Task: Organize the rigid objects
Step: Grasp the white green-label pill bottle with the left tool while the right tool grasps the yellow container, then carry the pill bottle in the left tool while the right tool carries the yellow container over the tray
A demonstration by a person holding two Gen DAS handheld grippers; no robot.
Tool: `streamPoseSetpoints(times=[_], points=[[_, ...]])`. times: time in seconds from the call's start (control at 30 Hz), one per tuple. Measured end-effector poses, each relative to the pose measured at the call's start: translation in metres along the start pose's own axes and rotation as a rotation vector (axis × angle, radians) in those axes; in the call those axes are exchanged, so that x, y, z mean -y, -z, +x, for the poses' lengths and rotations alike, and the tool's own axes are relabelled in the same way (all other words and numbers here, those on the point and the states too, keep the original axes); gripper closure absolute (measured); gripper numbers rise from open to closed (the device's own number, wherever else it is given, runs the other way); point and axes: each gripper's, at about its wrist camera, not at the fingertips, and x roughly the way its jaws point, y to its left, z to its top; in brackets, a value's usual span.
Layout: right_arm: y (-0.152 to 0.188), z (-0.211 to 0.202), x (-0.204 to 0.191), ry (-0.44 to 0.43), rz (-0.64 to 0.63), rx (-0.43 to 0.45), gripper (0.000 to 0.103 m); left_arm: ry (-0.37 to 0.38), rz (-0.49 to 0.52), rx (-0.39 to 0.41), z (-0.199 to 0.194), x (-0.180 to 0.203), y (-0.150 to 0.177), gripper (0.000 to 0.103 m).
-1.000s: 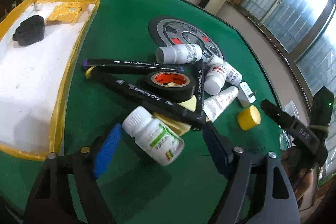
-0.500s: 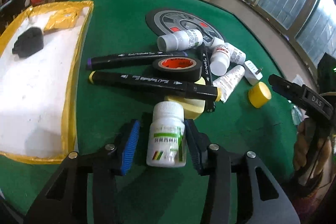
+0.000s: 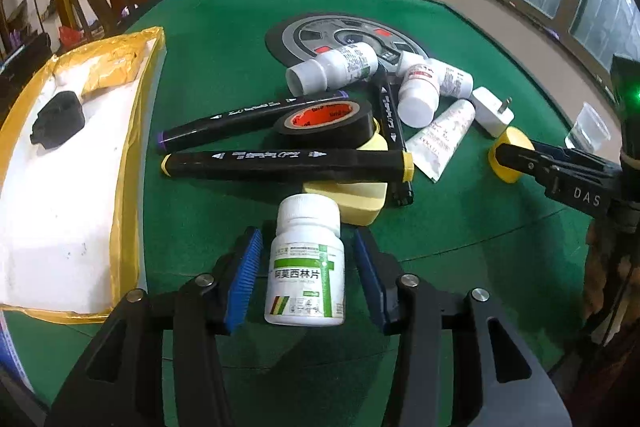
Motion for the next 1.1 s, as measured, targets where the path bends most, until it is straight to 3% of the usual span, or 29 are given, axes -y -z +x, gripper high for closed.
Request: streamPoseSetpoints(times=[0.27, 0.37, 0.43, 0.5, 0.77, 0.97, 1.1], points=[[0.000, -0.009, 0.002, -0.012, 0.001, 0.035, 0.066, 0.030, -0.008, 0.005, -0.001, -0.003, 0.001, 0.051], [-0.001, -0.015, 0.000, -0.031, -0.005, 0.064, 0.066, 0.051, -0.044, 0.015, -0.003, -0.009, 0.001, 0.055], [-0.001, -0.019, -0.002, -0.045, -0.018, 0.084, 0.066, 0.051, -0.051, 0.019, -0.003, -0.010, 0.001, 0.070], [-0.002, -0.021, -0.007, -0.052, -0.028, 0.093, 0.066, 0.050, -0.048, 0.020, -0.004, -0.008, 0.002, 0.072], [-0.002, -0.023, -0.016, -0.074, -0.054, 0.105, 0.066, -0.046, 0.080, -0.005, -0.003, 0.014, 0.005, 0.071], [-0.002, -0.026, -0.020, -0.089, -0.065, 0.110, 0.066, -0.022, 0.069, 0.001, -0.006, 0.009, 0.008, 0.072], [-0.001, -0.028, -0.023, -0.097, -0.074, 0.116, 0.066, 0.051, 0.019, 0.013, -0.008, -0.003, 0.009, 0.072]])
